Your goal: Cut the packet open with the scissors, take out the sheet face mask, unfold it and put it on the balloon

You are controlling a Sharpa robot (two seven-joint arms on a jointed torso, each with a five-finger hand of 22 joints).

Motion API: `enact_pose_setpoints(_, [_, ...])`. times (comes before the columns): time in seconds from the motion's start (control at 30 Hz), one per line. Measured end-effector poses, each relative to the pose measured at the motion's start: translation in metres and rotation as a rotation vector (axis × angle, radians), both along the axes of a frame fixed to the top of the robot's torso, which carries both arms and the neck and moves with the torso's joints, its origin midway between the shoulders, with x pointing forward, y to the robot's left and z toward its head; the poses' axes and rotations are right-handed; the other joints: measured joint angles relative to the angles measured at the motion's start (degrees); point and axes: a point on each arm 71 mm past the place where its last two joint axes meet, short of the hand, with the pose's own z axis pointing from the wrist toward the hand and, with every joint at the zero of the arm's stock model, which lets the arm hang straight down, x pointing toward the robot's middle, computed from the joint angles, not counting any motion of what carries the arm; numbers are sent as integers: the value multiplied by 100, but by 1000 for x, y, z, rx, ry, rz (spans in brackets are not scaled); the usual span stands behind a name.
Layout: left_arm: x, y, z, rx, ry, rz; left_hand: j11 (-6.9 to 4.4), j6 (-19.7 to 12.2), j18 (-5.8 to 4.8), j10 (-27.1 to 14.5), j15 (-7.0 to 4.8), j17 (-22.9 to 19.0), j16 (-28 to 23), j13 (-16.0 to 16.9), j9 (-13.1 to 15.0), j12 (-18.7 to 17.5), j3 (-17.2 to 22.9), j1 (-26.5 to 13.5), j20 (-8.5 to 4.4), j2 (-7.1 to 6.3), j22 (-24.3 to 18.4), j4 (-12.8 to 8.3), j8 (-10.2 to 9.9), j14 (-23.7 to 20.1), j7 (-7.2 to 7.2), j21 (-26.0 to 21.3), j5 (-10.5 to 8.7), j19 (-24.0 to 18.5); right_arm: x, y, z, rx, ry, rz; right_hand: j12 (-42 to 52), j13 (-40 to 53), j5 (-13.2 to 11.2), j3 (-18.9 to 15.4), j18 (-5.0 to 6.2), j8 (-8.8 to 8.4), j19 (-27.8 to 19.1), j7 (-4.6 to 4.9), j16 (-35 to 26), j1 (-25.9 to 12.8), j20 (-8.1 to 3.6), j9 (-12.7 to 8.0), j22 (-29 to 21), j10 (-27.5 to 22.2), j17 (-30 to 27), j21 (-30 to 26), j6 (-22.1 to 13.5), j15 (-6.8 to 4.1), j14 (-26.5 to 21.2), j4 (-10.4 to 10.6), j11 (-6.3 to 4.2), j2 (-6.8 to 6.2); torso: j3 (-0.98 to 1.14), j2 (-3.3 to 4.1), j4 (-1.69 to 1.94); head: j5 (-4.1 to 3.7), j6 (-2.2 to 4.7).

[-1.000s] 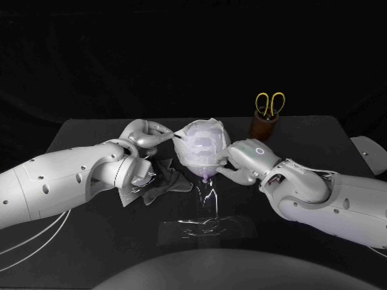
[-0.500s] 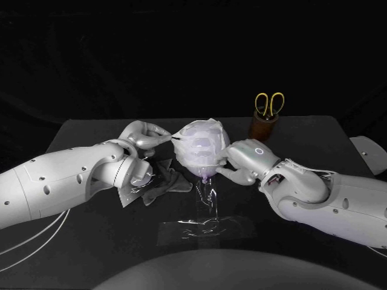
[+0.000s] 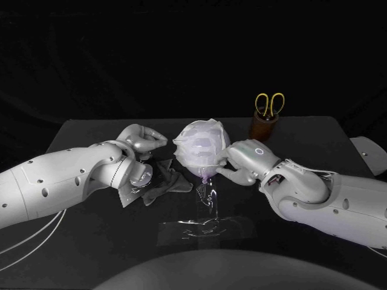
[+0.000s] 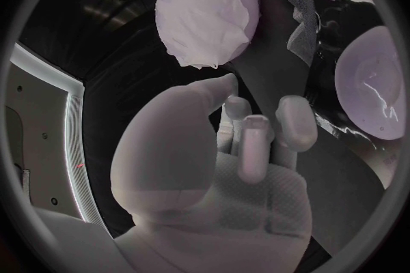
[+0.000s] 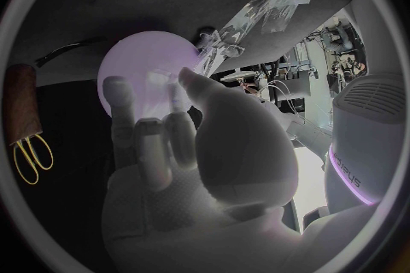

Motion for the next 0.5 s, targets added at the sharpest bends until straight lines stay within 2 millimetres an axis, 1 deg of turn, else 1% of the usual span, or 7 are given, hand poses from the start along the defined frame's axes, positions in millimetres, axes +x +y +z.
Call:
enact_pose_setpoints(0.23, [0,-4,-1,3,11,-19,-12,0,0,-13,0,0,0,-75,0,-28,31,-22,-22,-22,-14,1,1,0,0,0,0,-22,0,0,0,0,0,0,-1,3,0,0,-1,0,0,0,-1,0,0,-4,-2,0,-2,0,1,0,0,0,0,0,1,-1,-6,4,7])
enact_pose_setpoints(0.3, [-1,-4,-1,3,14,-23,-25,0,-1,-132,0,0,0,-260,0,-138,79,-59,-42,-57,-54,0,2,0,0,-5,0,-43,0,0,0,0,0,-1,-1,3,0,-1,0,1,0,0,-10,0,0,-4,-2,0,-2,-7,0,0,0,1,0,0,4,-1,-6,1,12])
enact_pose_setpoints(0.33, [0,-4,-1,3,15,-24,-2,-13,-1,-238,0,0,-1,-398,1,-231,86,-60,-43,-56,-80,0,2,0,5,-31,0,-48,0,0,0,1,-1,-1,-1,3,0,-10,2,1,0,3,-13,0,0,-4,-2,0,-2,-34,-3,0,0,10,0,0,4,-1,-6,-3,13])
enact_pose_setpoints(0.37, [0,-4,-1,3,16,-24,27,-114,0,-610,0,0,-1,-873,302,-479,138,-84,-38,-33,-121,9,2,0,36,-71,0,-112,0,0,0,2,-1,-1,-1,3,0,-20,14,1,0,12,-15,0,0,-4,-1,0,-2,-54,-12,0,0,20,0,0,4,-1,-7,-5,14])
enact_pose_setpoints(0.4, [0,-3,-1,3,16,-24,106,-388,3,-970,50,-2,-58,-1168,450,-760,244,-159,-27,-42,-338,18,-146,-49,113,-244,1,-357,0,-1,0,5,-2,-1,-8,4,0,-24,31,2,0,21,-16,0,0,-4,-1,0,-2,-54,-21,0,0,24,0,0,7,-1,-8,-8,16])
enact_pose_setpoints(0.43, [0,-3,-1,3,15,-24,182,-628,20,-1201,141,-155,-149,-1335,435,-975,319,-232,16,-39,-616,32,-322,-190,196,-474,3,-664,0,-1,1,10,-2,0,-59,4,0,-24,62,2,0,32,-22,0,0,-4,0,-21,-1,-85,-32,0,0,24,-5,0,8,-1,-8,-12,20])
enact_pose_setpoints(0.5, [0,-2,-1,1,12,-22,287,-827,94,-1363,222,-509,-264,-1466,367,-1156,358,-268,75,-56,-901,21,-480,-423,275,-723,22,-986,0,-2,1,21,-3,3,-163,4,0,-24,63,-18,-51,53,-23,0,3,-9,0,-107,-1,-215,-53,9,-9,25,-2,0,8,-2,-9,-19,24])
